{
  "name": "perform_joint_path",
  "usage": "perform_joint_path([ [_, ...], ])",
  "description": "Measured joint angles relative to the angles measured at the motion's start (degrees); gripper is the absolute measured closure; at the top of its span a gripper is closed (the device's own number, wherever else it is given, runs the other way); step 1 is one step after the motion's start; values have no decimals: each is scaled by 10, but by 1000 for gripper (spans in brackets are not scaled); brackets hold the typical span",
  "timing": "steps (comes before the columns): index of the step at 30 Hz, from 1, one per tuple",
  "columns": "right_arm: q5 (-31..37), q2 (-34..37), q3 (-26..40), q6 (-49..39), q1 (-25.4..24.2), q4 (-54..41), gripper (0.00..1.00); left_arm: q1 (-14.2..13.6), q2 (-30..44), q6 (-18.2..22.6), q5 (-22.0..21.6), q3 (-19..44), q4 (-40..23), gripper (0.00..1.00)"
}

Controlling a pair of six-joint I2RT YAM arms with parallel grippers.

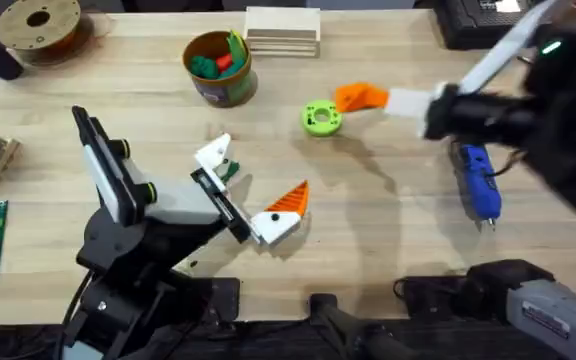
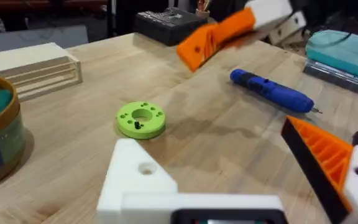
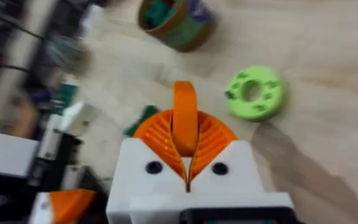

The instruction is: Pick up the gripper from the table and insert it into the empty holder that is missing its gripper. Then pick up a screw, insert it into the mounting hole, and use the screwdriver to tighten it. Finally, clean up the table by picking up the vegetable and placing it into the bucket.

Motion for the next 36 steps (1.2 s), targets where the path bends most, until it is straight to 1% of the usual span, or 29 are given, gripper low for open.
perform_joint_path([
  [2,-26,27,-33,84,30,71,983,0,0,0,0,0,0,14],
  [3,-35,40,-41,120,47,92,983,0,0,0,0,0,0,14],
  [5,-51,72,-45,186,83,137,983,0,0,0,0,0,0,14],
  [8,-76,121,-45,261,125,209,983,0,0,0,0,0,0,14],
  [11,-105,171,-45,338,147,288,983,0,0,0,0,0,0,12],
  [15,-140,226,-45,434,156,383,983,0,0,0,0,0,0,14],
  [16,-160,253,-45,482,166,398,983,0,0,0,0,0,0,14],
  [20,-172,276,-37,510,189,398,983,0,0,0,0,0,0,14],
  [25,-173,281,-13,524,214,399,983,0,0,0,0,0,0,14],
  [36,-174,324,42,528,239,402,983,0,0,-4,-2,0,0,14],
])
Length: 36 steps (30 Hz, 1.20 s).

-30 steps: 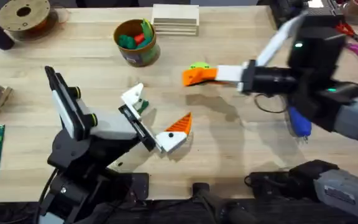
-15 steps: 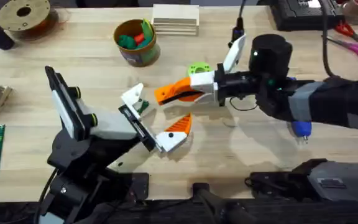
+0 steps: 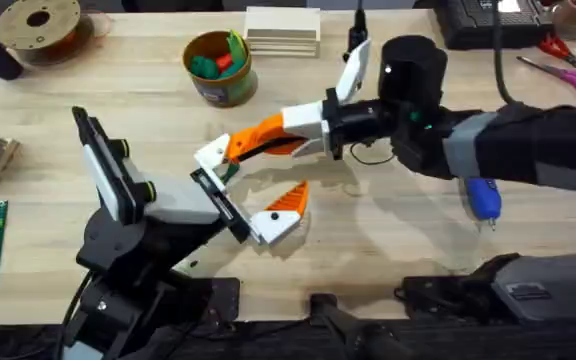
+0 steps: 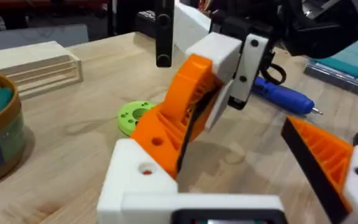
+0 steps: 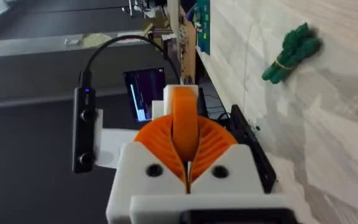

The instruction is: Pick up the gripper from the table and insert it into the empty holder that is missing its gripper. Then pick up a screw, insert it into the mounting hole, and use the screwdriver to tighten it. Finally, clean up the table by picking up the vegetable and placing it into the bucket.

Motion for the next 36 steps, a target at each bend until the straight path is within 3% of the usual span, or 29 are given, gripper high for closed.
perform_joint_path([
  [11,-13,58,44,6,31,9,985,2,0,-12,-24,0,-1,14],
  [25,2,60,46,7,31,8,987,5,2,-15,-9,0,-1,14],
  [36,36,60,50,10,59,9,987,13,2,-12,-4,0,-2,14],
])
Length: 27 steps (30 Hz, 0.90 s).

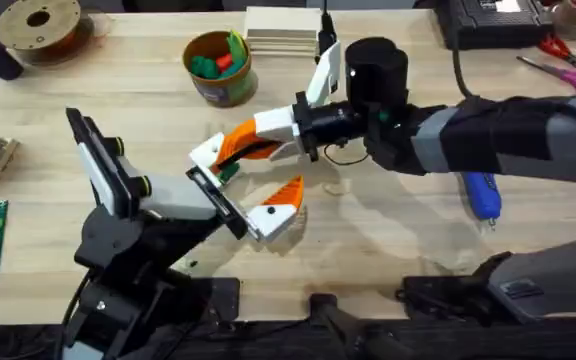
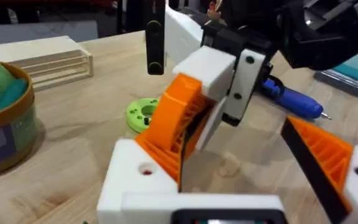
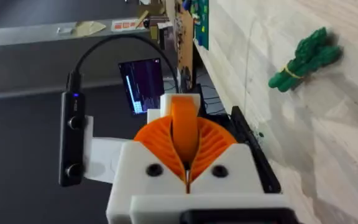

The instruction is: Pick up the gripper from the table and insert it into the empty holder that is missing its gripper. Then pick up a screw, insert it into the mounting hole, and use the screwdriver to tighten it. Finally, clean up the table by picking up the vegetable and placing it into the bucket.

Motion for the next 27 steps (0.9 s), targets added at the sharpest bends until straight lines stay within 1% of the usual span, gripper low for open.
perform_joint_path([
  [15,24,0,0,0,2,0,988,1,3,0,-4,0,0,14],
  [20,54,-2,0,0,13,0,989,3,5,-1,-13,0,-1,14],
  [27,114,-6,0,0,35,2,989,8,5,-1,-33,0,-2,14],
])
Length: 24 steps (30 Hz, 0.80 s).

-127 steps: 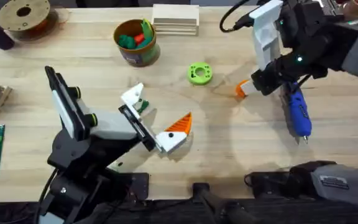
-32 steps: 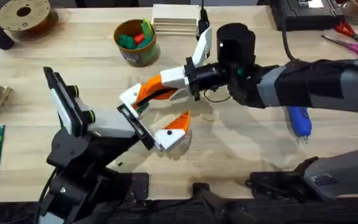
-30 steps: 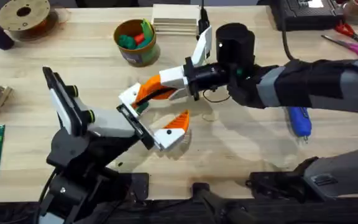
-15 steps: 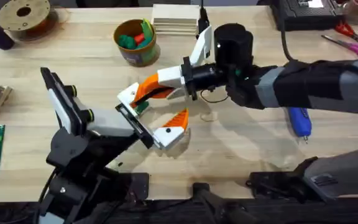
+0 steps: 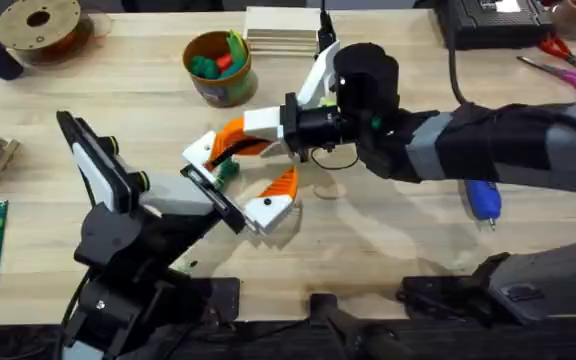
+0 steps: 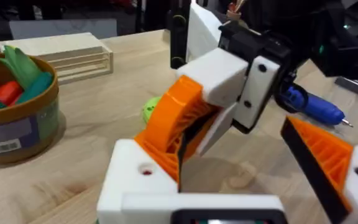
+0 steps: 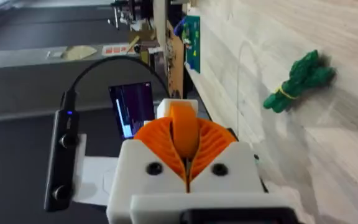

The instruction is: Pick up the gripper from the table and insert it into the empty holder that is missing its gripper. Then pick up a screw, insert it into the mounting hole, and use the screwdriver to tighten it. Finally, clean up the table by picking up the vegetable and placing it into the bucket.

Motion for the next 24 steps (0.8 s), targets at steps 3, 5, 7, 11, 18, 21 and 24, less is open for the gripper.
perform_joint_path([
  [3,15,0,0,0,5,2,990,1,0,-1,-6,0,0,14],
  [5,22,0,0,0,8,2,990,2,0,-1,-9,0,0,14],
  [7,25,0,0,0,9,3,990,2,0,-1,-9,0,0,14],
  [11,22,0,0,0,9,3,990,2,0,-1,-9,0,0,14],
  [18,-44,0,0,-18,-17,-3,990,1,0,3,28,0,2,14],
  [21,-71,1,0,-24,-27,-7,990,1,0,6,47,0,2,14],
  [24,-88,1,0,-30,-32,-10,990,1,0,9,56,0,2,14],
])
